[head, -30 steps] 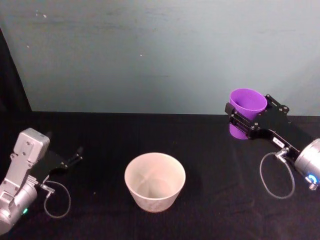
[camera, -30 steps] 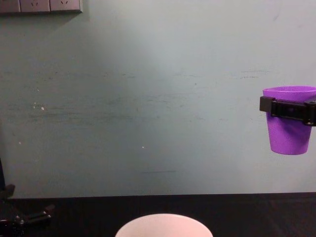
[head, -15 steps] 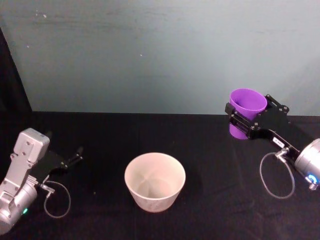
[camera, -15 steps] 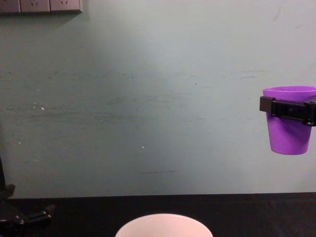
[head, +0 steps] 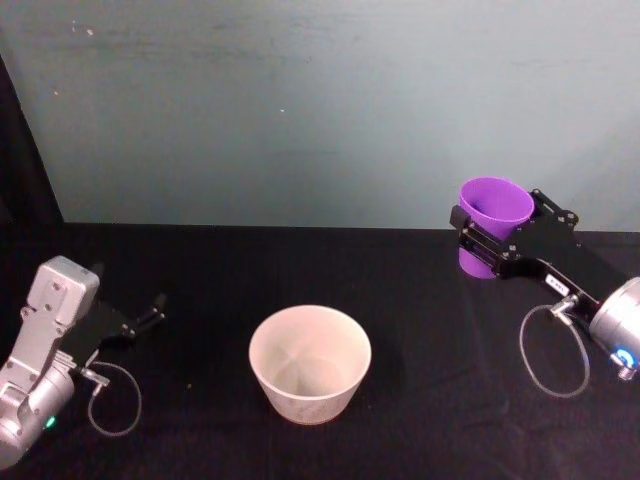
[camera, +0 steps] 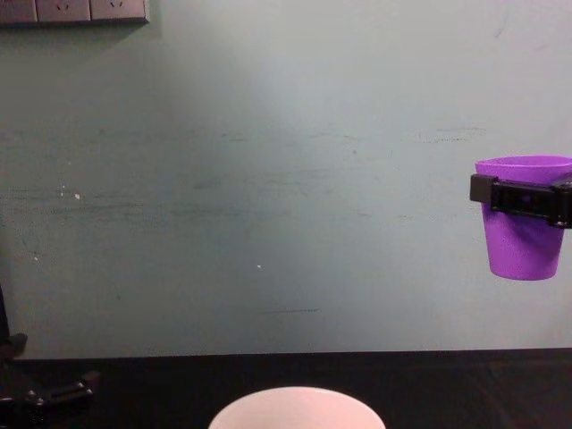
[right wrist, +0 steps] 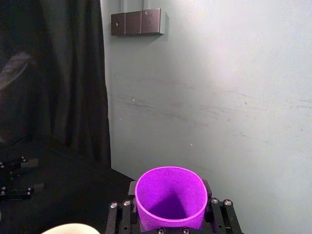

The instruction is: Pick up the cup and pour the mung beans from the cup into the bowl.

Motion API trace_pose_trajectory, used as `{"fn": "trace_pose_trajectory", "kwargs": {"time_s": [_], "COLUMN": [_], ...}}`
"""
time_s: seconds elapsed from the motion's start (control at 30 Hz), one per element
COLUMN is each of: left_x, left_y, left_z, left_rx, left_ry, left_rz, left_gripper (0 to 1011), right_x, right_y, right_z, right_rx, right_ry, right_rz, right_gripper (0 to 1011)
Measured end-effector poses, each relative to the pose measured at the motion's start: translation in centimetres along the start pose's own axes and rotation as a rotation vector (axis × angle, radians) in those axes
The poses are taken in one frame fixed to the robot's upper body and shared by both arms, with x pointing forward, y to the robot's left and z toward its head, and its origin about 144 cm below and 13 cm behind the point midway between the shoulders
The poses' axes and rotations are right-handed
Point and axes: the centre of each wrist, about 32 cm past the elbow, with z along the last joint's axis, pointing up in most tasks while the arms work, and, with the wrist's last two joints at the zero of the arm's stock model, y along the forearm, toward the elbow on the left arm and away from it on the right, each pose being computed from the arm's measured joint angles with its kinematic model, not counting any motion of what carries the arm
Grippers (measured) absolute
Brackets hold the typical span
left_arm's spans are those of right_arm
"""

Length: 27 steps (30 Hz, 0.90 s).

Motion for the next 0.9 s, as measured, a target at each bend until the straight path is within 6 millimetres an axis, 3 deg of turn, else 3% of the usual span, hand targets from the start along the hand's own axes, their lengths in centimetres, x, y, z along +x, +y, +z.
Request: {"fn": "trace_pose_trajectory", "kwargs": {"time_s": [0.9], "left_x": [0.0], "left_y": [0.0], "left_z": [0.0], "left_rx": [0.0], "left_ry": [0.0], "left_rz": [0.0], "left_gripper": [1000], "right_x": [0.0], "right_y": [0.0], "right_z": [0.0], "right_rx": [0.0], "right_ry": [0.0], "right_rz": [0.0], "right_gripper": [739]}}
